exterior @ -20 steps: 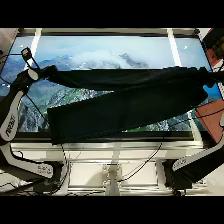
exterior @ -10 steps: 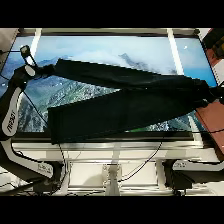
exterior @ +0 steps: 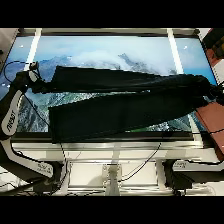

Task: Fold the clothes and pants, and hang the long-sleeved shirts on hangers.

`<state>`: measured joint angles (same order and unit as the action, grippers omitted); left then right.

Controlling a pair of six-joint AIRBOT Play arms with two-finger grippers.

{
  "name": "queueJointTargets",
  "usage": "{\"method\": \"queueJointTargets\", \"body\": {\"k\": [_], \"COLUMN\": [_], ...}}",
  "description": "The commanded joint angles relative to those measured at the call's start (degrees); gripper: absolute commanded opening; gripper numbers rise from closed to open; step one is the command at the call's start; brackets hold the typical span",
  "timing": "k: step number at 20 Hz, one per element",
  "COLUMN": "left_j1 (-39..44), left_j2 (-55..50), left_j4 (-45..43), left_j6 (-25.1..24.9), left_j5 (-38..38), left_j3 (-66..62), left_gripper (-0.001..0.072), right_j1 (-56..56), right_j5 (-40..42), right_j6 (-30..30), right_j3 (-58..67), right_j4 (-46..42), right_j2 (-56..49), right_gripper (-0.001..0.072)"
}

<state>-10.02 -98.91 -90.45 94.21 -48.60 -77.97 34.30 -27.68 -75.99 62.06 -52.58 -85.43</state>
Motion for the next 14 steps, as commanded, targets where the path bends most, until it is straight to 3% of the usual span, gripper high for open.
{"method": "queueJointTargets", "body": {"k": [1, 3, 4, 5, 6, 7, 9, 14], "left_j1": [0.28, 0.33, 0.33, 0.33, 0.33, 0.33, 0.17, -2.64], "left_j2": [-0.04, -0.04, -0.02, -0.02, 0.11, 0.35, 1.25, 7.72], "left_j4": [0.35, 0.7, 0.72, 0.72, 0.7, 0.68, 0.63, -0.02], "left_j6": [0.98, 0.98, 0.98, 0.98, 0.98, 0.98, 0.96, 0.57], "left_j5": [1.27, 1.27, 1.27, 1.27, 1.27, 1.29, 1.4, -1.4], "left_j3": [0.42, 0.42, 0.42, 0.42, 0.42, 0.37, 0.33, 0.26], "left_gripper": [0.0029, 0.0029, 0.0044, 0.0167, 0.0472, 0.0698, 0.0699, 0.069], "right_j1": [-1.18, -1.49, -1.51, -1.49, -1.49, -1.27, -0.31, 8.24], "right_j5": [2.19, 2.62, 2.58, 2.58, 2.56, 1.57, -2.75, -24.37], "right_j6": [0.04, 0.07, 0.26, 0.66, 0.66, 0.66, 0.63, -1.49], "right_j3": [-0.09, -0.09, -0.09, -0.07, -0.04, 0.48, 3.69, 17.53], "right_j4": [0.11, -0.02, -0.11, -0.15, -0.17, -0.72, -4.7, -14.4], "right_j2": [-0.55, -0.52, -0.52, -0.52, -0.52, -0.52, -0.52, -0.52], "right_gripper": [0.0038, 0.0038, 0.0082, 0.0302, 0.0499, 0.0497, 0.0495, 0.0443]}}
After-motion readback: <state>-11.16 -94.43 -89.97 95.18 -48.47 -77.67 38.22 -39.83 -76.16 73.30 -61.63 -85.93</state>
